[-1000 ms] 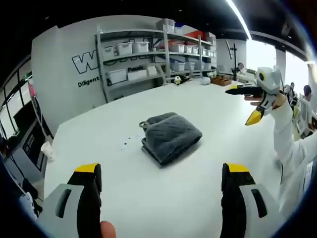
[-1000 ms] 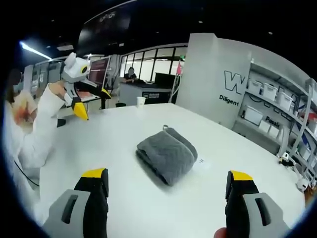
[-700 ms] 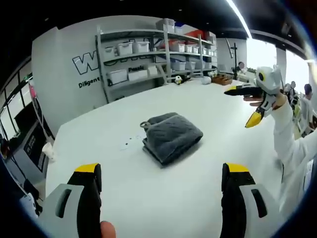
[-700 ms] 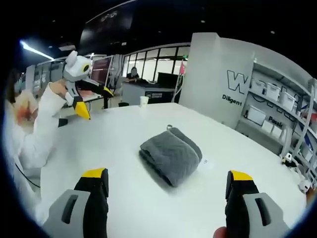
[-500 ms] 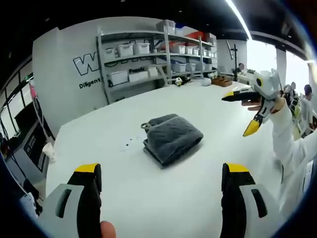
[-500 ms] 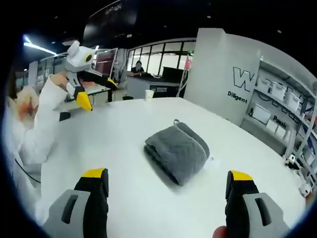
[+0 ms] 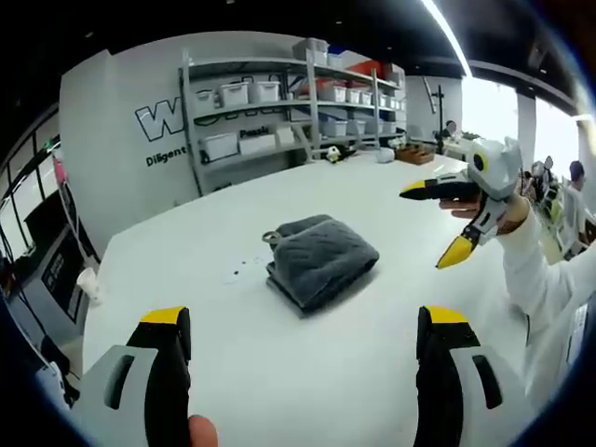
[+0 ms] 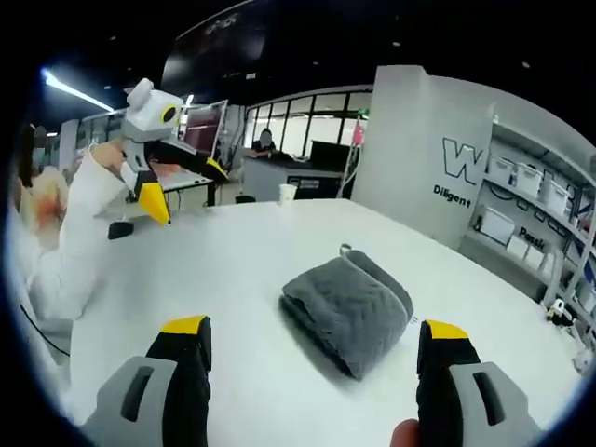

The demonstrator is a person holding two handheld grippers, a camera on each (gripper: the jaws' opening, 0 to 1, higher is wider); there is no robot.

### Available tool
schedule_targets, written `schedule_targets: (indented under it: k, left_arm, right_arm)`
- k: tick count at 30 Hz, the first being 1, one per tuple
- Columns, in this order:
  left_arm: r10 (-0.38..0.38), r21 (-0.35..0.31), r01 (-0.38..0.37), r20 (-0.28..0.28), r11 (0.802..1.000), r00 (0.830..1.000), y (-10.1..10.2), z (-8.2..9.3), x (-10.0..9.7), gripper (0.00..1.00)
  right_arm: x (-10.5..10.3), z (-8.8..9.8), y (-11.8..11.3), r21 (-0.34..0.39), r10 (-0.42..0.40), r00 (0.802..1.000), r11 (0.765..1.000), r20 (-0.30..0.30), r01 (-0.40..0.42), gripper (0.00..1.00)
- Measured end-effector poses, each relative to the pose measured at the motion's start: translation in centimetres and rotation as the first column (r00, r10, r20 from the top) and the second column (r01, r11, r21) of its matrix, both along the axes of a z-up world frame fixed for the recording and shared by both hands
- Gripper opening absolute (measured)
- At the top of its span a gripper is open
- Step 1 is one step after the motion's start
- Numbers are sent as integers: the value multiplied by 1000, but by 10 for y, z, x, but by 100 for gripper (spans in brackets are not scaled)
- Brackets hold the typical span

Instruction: Open the folded towel by lifting each exposed corner and separating the folded layers until the towel lies flat within the target outline without major curled edges

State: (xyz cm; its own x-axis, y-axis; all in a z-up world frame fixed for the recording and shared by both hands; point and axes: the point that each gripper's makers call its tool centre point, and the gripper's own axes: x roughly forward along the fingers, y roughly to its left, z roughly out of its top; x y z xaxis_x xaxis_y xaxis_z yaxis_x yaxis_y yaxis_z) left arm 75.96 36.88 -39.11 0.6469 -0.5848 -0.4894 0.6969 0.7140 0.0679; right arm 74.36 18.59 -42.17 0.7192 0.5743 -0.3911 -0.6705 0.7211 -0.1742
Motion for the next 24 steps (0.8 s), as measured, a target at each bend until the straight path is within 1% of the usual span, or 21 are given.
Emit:
schedule_targets:
  k: [3, 5, 6, 7, 9, 10, 11, 14, 17, 18, 20, 21, 22, 23, 24]
  left_arm:
    - [-2, -6, 2, 0, 1000, 1000, 0, 0, -1, 100]
    - [-3, -11, 3, 1, 1000, 1000, 1, 1, -1, 100]
    - [-3, -12, 3, 1, 1000, 1000, 1, 1, -1, 100]
    - [-5, -15, 5, 1, 1000, 1000, 1, 2, -1, 100]
    - [-5, -22, 5, 3, 1000, 1000, 3, 4, 0, 100]
    - [-5, -25, 5, 4, 1000, 1000, 3, 4, -1, 100]
    - [-4, -28, 4, 6, 1000, 1000, 4, 5, -2, 100]
    - [-1, -37, 1, 10, 999, 1000, 6, 7, -2, 100]
    - [3, -46, -2, 13, 999, 1000, 8, 9, -1, 100]
    - [4, -48, -4, 14, 999, 1000, 9, 9, -1, 100]
    - [5, -50, -4, 14, 999, 1000, 10, 10, -1, 100]
    - [5, -53, -4, 15, 999, 1000, 10, 9, -2, 100]
    - [4, -56, -4, 15, 998, 1000, 10, 9, -3, 100]
    - [4, -59, -3, 15, 998, 1000, 10, 9, -3, 100]
    - [4, -60, -3, 15, 998, 1000, 10, 9, -3, 100]
  right_arm:
    - [11, -4, 11, 5, 4, 999, 1000, 36, -4, 88]
    - [20, -5, 19, -28, 22, 994, 999, 105, -19, 85]
    - [24, -5, 23, -39, 26, 989, 999, 145, -20, 82]
    - [28, -6, 29, -45, 30, 984, 999, 174, -22, 82]
    - [35, -9, 41, -43, 46, 974, 998, 220, -38, 78]
    - [37, -11, 48, -41, 52, 971, 998, 235, -43, 74]
    - [41, -11, 58, -50, 75, 956, 997, 283, -64, 72]
    - [48, -20, 77, -122, 128, 925, 988, 357, -90, 64]
    - [56, -27, 92, -116, 137, 909, 988, 393, -99, 54]
    - [60, -32, 94, -113, 133, 913, 989, 386, -97, 49]
    - [69, -40, 101, -108, 128, 910, 990, 395, -92, 43]
    - [74, -44, 102, -111, 119, 910, 990, 397, -81, 38]
    - [79, -49, 101, -135, 114, 913, 989, 392, -66, 36]
    - [81, -53, 102, -144, 115, 913, 988, 392, -63, 35]
    - [85, -60, 103, -162, 115, 920, 985, 375, -57, 35]
